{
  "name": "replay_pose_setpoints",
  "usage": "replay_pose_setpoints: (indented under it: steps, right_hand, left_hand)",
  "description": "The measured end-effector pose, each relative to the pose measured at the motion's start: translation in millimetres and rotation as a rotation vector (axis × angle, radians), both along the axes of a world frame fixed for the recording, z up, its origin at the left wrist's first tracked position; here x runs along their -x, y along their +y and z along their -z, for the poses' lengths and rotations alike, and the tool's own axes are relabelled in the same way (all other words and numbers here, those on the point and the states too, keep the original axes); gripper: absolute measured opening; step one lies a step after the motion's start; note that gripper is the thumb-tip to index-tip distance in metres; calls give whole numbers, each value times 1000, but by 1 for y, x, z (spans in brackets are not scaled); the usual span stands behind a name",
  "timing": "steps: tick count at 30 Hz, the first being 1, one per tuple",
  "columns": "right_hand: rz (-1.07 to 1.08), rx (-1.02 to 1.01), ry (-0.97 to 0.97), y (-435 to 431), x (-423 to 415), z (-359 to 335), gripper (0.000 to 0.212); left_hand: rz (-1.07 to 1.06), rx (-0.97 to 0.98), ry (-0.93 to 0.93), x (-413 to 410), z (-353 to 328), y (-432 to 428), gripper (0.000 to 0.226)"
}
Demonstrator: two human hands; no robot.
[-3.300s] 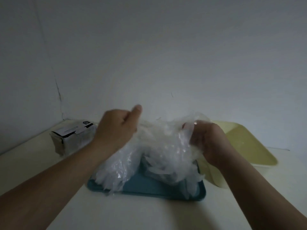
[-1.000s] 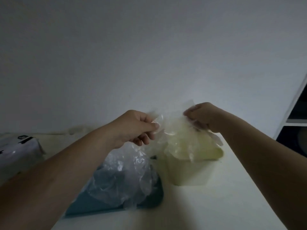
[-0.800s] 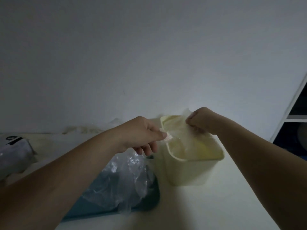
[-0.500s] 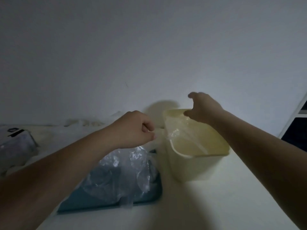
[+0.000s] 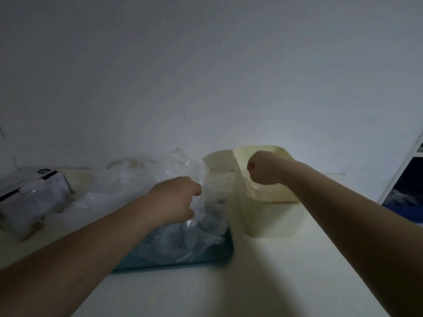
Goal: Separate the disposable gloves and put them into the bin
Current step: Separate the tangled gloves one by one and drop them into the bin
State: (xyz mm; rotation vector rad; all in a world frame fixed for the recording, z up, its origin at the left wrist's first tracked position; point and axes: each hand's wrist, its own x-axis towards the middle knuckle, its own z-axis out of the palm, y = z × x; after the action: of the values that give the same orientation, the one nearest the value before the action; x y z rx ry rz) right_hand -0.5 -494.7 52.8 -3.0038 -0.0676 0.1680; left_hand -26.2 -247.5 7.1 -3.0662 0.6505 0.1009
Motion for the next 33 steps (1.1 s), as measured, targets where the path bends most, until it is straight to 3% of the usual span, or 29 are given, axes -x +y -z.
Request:
replay_pose_setpoints:
  steps: [4, 10, 13, 15, 18, 20, 22, 24, 28, 33]
  right_hand:
    - [-68, -291, -372, 26, 18, -26, 27]
    - [-128, -1003, -329, 70, 53, -19, 28]
    - [-69, -1182, -289, 88, 43, 0, 30]
    - [-52, -1326, -178, 103, 36, 12, 47]
    - [-60, -1501, 51, 121, 28, 19, 68]
    - [-154, -1505, 180, 123, 27, 18, 70]
    - [-263, -1507, 292, 121, 28, 20, 72]
    - [-317, -1550, 337, 118, 31, 23, 66]
    - [-283, -1544, 206, 120, 31, 27, 17]
    - [-177, -1502, 48, 111, 28, 36, 19]
  left_hand:
    - [-19, 351, -94, 0, -15, 13, 15]
    - [-203, 1011, -192, 13, -43, 46, 17]
    - [-300, 1532, 76, 18, -52, 55, 18]
    - [-263, 1851, 324, 24, -56, 60, 22]
    - [-164, 2101, 535, 28, -57, 64, 26]
    - [-188, 2080, 555, 31, -55, 63, 40]
    - [-229, 1823, 369, 32, -48, 62, 32]
    - [-199, 1761, 286, 32, -38, 66, 23]
    - [-178, 1591, 252, 29, -25, 64, 36]
    - [-259, 1437, 239, 26, -20, 67, 56]
